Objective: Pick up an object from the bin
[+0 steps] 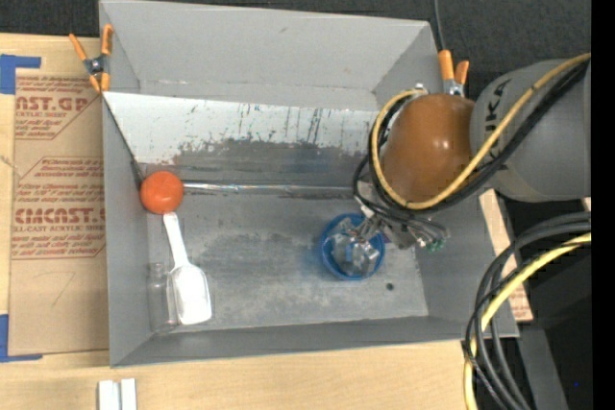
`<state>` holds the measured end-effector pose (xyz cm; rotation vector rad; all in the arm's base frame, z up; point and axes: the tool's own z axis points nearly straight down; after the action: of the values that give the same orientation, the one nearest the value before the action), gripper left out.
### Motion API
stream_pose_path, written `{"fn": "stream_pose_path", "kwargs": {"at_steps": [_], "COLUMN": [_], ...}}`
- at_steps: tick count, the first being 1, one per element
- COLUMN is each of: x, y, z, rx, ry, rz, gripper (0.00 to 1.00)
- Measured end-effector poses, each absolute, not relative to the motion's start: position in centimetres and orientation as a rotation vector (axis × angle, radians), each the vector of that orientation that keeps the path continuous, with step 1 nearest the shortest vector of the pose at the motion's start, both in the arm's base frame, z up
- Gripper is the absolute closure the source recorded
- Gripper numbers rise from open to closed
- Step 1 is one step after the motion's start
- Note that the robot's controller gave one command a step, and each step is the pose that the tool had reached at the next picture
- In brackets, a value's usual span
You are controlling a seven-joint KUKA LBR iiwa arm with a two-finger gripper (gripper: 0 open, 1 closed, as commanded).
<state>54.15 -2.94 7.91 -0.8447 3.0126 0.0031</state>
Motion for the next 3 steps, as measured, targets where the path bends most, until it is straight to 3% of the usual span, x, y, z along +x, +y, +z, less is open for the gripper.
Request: {"fn": "stream_pose_path", "kwargs": {"at_steps": [1,2,3], "x": [56.0,57.3,57.3], "y": [-4.0,-4.6,-4.6], "z": [8.1,7.7,7.7], "rx": [-0.503,-0.312,-0.312], "ry": [3.086,3.113,3.113], "rz": [0.01,0.009,0.009], "gripper": [0.0,1.0,1.0]}}
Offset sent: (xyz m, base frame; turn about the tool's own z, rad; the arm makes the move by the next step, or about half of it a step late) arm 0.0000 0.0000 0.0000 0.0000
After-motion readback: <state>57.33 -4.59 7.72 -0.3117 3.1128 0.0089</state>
